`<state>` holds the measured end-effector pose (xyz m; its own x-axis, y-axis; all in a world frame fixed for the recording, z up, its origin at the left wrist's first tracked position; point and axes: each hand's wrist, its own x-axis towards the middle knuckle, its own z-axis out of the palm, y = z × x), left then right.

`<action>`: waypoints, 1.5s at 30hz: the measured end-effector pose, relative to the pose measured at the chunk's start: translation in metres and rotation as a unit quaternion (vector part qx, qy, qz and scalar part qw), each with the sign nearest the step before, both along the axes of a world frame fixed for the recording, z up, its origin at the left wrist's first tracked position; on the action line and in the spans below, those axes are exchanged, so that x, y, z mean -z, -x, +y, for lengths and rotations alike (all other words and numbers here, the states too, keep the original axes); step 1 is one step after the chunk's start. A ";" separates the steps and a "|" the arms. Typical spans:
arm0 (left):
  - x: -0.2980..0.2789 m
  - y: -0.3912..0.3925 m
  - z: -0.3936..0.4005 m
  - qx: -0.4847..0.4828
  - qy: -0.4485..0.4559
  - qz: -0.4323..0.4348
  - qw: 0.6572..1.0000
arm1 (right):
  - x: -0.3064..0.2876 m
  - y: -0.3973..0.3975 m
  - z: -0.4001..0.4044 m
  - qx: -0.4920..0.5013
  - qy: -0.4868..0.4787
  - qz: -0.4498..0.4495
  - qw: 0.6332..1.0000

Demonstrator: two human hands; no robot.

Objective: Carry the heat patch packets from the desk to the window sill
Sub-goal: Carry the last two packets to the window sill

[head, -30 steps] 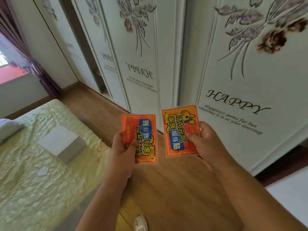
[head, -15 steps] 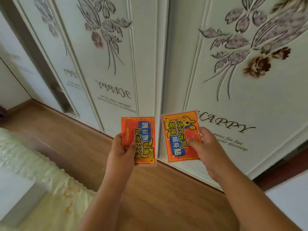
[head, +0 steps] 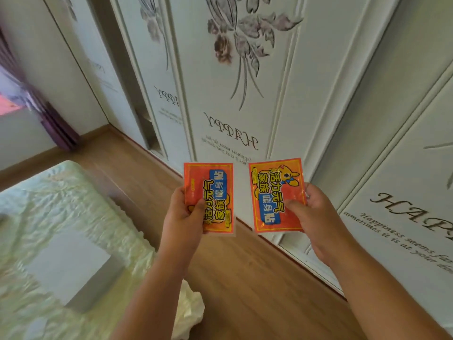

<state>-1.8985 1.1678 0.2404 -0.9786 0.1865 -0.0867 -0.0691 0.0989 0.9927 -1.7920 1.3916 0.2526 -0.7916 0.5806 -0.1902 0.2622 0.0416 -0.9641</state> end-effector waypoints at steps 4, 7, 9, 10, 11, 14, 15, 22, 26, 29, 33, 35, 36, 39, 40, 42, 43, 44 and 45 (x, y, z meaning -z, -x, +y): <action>0.009 0.031 -0.021 -0.063 0.004 0.003 0.998 | 0.009 0.059 -0.008 -0.061 0.006 0.001 0.998; 0.012 0.052 -0.031 -0.110 0.011 -0.012 0.994 | 0.017 0.105 -0.012 -0.117 0.016 -0.003 0.993; 0.011 0.065 -0.034 -0.144 0.017 -0.013 0.989 | 0.020 0.136 -0.011 -0.150 0.031 -0.003 0.988; 0.010 0.073 -0.033 -0.162 0.019 -0.011 0.987 | 0.020 0.152 -0.009 -0.168 0.036 -0.002 0.985; 0.009 0.080 -0.030 -0.180 0.022 -0.007 0.983 | 0.020 0.169 -0.006 -0.186 0.038 0.000 0.982; 0.003 0.103 -0.015 -0.229 0.030 0.007 0.973 | 0.011 0.220 0.007 -0.242 0.040 0.009 0.970; -0.001 0.111 -0.008 -0.240 0.030 0.008 0.970 | 0.006 0.237 0.012 -0.258 0.041 0.014 0.965; -0.018 0.154 0.040 -0.321 0.002 0.026 0.947 | -0.015 0.323 0.045 -0.350 0.060 0.026 0.934; -0.021 0.165 0.053 -0.352 -0.013 0.027 0.936 | -0.019 0.351 0.055 -0.374 0.062 0.030 0.925; -0.022 0.179 0.058 -0.368 -0.016 0.031 0.929 | -0.021 0.365 0.065 -0.396 0.036 0.031 0.917; -0.019 0.208 0.075 -0.351 -0.007 0.027 0.936 | -0.020 0.386 0.088 -0.378 0.028 0.040 0.925; -0.017 0.227 0.086 -0.334 -0.011 0.023 0.942 | -0.018 0.397 0.100 -0.358 0.030 0.037 0.932; -0.017 0.237 0.092 -0.325 -0.015 0.021 0.945 | -0.016 0.403 0.106 -0.346 0.030 0.034 0.937; -0.014 0.269 0.110 -0.298 -0.038 0.014 0.954 | -0.010 0.421 0.123 -0.307 0.030 0.024 0.951; -0.014 0.280 0.115 -0.288 -0.046 0.011 0.956 | -0.009 0.427 0.128 -0.297 0.032 0.021 0.954; -0.011 0.304 0.120 -0.269 -0.055 0.006 0.962 | -0.006 0.443 0.134 -0.276 0.034 0.019 0.960; -0.009 0.317 0.121 -0.259 -0.058 0.002 0.964 | -0.006 0.451 0.135 -0.265 0.034 0.020 0.963; -0.006 0.331 0.119 -0.247 -0.062 -0.002 0.967 | -0.005 0.460 0.135 -0.256 0.033 0.022 0.966; -0.004 0.346 0.117 -0.234 -0.064 -0.007 0.970 | -0.004 0.470 0.134 -0.247 0.031 0.023 0.968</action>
